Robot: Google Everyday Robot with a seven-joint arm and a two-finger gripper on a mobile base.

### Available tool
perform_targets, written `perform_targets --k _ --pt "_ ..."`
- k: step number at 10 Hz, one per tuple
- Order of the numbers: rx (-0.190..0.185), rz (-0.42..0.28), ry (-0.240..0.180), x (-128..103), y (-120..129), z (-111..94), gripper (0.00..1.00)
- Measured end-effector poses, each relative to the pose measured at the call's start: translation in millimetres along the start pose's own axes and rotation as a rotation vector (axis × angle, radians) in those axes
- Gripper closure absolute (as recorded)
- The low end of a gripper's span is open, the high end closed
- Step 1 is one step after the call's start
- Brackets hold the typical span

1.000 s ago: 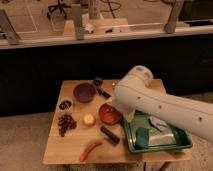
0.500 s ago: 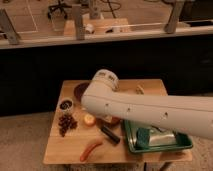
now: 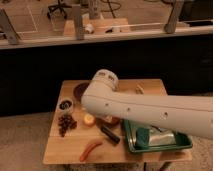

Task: Place grapes in table surface

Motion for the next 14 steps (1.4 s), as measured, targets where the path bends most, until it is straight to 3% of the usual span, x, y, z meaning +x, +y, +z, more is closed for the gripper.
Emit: perform_targets --k 2,5,9,12,14 --pt "0.011 -0.041 -0.010 1 -5 3 0.20" --pt "0.100 -0.192 -0.060 2 -48 24 0.20" --pt "0.171 -0.349 -0.099 -19 -98 44 0.20" --pt "0.178 -0.488 -0.094 -48 -140 65 0.20" --pt "0.178 -0.557 -0.102 -65 -159 90 0.20"
